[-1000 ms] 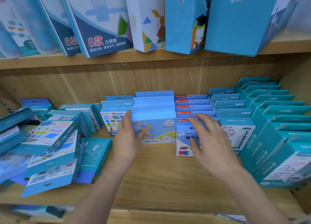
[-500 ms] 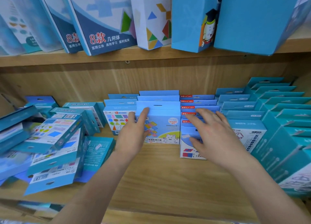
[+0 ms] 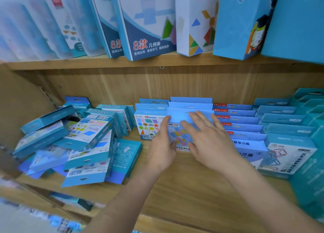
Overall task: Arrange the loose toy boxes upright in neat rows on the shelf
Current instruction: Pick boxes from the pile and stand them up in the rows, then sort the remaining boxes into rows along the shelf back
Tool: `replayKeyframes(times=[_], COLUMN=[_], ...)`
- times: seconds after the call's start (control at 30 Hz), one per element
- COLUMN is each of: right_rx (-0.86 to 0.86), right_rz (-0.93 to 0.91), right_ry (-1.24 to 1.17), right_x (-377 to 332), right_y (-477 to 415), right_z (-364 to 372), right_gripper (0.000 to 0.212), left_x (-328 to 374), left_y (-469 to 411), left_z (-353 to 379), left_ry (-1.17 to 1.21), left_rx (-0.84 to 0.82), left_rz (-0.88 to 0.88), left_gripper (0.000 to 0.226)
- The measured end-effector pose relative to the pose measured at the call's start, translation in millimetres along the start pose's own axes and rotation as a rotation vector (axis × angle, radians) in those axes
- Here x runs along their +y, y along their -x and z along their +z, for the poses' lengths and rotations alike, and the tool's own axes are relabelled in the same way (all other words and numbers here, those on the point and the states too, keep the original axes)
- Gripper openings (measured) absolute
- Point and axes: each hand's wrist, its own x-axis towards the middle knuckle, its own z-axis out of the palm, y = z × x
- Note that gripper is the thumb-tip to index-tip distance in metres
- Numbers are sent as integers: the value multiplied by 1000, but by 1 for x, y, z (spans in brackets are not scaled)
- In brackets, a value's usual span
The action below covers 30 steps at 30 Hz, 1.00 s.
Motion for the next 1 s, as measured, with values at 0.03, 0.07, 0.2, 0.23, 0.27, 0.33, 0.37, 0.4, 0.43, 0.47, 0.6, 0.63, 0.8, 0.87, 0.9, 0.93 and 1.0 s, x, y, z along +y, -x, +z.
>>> replayKeyframes(times=[0.03,0.07,0.2,0.23,0.27,0.33,0.37,0.4,0.43,0.47,0.6,0.63,0.8,0.87,0.9,0.93,1.0], right_rx=[-16,-24,10,2,-6,-10,-5,-2,4,14,74,82,88,72,66,68,68], right_rz=[4,14,57,64,72,106,126,147,166,178,166,164,207,253,272,278,283], right_ry=[10,32,103,113,121,100,80,55,31,6,-131,-183,-519,-670,-738,-797,-911], right_x=[-2,-3,-4,-6,-8,-11,-12,-14,-16,-20,-53,-65,-137,-167,-181,-194,-220], right_y=[-2,-2,-5,-6,-8,-13,-15,-17,-19,-21,-35,-41,-68,-80,-85,-90,-101], right_z=[3,6,9,9,7,3,2,0,-2,-4,-10,-12,-16,-14,-12,-9,-2], right_gripper=[59,60,58,58,57,52,48,44,42,42,46,46,42,41,41,40,36], left_x=[-2,-4,-4,-2,0,-1,-4,-9,-14,-21,-47,-55,-95,-111,-118,-125,-142], left_y=[1,2,10,15,21,32,37,41,44,47,52,52,50,48,47,45,44], left_z=[-1,-3,-15,-20,-26,-45,-56,-68,-82,-96,-158,-172,-239,-265,-277,-288,-311], left_ry=[1,8,66,18,-51,-160,-183,-194,-199,-207,-201,-195,-251,-276,-296,-317,-339], left_rx=[-20,-50,-149,-156,-147,-115,-101,-89,-73,-47,126,157,230,245,252,260,285], left_rz=[7,11,23,39,74,152,178,200,216,228,267,274,323,341,355,367,384], left_gripper=[85,88,98,97,93,80,73,66,58,51,27,23,25,27,27,27,25])
